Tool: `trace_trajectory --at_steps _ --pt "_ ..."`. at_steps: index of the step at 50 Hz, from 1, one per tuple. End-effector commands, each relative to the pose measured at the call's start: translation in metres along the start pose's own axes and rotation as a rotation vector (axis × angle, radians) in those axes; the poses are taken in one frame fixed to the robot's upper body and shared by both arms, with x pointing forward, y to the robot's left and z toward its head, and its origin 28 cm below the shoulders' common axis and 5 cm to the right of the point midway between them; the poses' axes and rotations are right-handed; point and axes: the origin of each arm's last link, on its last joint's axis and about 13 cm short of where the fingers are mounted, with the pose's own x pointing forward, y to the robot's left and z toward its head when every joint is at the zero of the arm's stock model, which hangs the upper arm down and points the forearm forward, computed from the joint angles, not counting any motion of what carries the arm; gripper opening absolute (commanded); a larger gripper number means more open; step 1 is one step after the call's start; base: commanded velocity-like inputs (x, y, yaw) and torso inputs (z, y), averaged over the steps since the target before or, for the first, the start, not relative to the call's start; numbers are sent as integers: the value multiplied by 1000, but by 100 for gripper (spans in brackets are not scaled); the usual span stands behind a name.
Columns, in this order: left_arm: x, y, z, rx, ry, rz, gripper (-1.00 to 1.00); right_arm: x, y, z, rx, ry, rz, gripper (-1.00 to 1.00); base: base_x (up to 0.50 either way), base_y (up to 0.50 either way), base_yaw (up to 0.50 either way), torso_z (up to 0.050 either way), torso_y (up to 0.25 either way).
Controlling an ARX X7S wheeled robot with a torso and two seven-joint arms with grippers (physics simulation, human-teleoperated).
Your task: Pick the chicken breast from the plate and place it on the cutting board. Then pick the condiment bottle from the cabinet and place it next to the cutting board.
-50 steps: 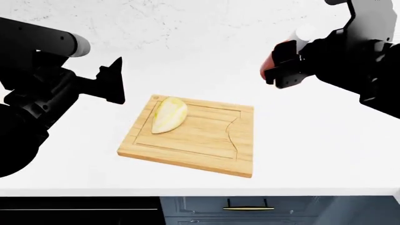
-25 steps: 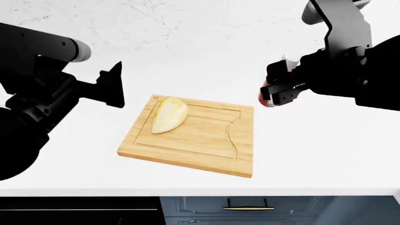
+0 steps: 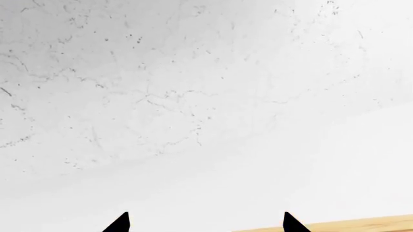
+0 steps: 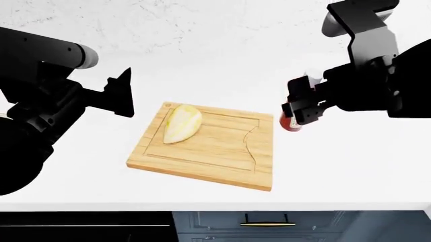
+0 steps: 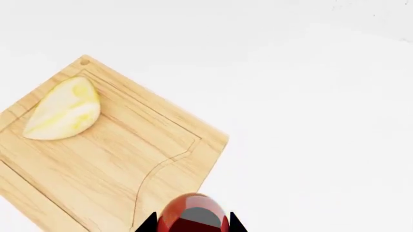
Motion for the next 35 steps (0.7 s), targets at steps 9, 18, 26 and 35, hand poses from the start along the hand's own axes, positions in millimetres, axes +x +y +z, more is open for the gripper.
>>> trace_trajectory --at_steps 9,18,26,35 --pt "1 -1 -3 -6 4 0 100 1 -1 -1 -59 61 -15 -100 0 0 0 0 1" --pt "0 0 -2 -4 3 0 100 12 2 -1 -99 52 -33 -100 0 0 0 0 0" --pt "-1 0 -1 -3 1 -1 100 20 4 -4 -117 32 -33 -100 0 0 0 0 0" --pt "-1 -1 -1 -1 3 -1 100 25 3 -10 -102 37 -28 -100 0 0 0 0 0"
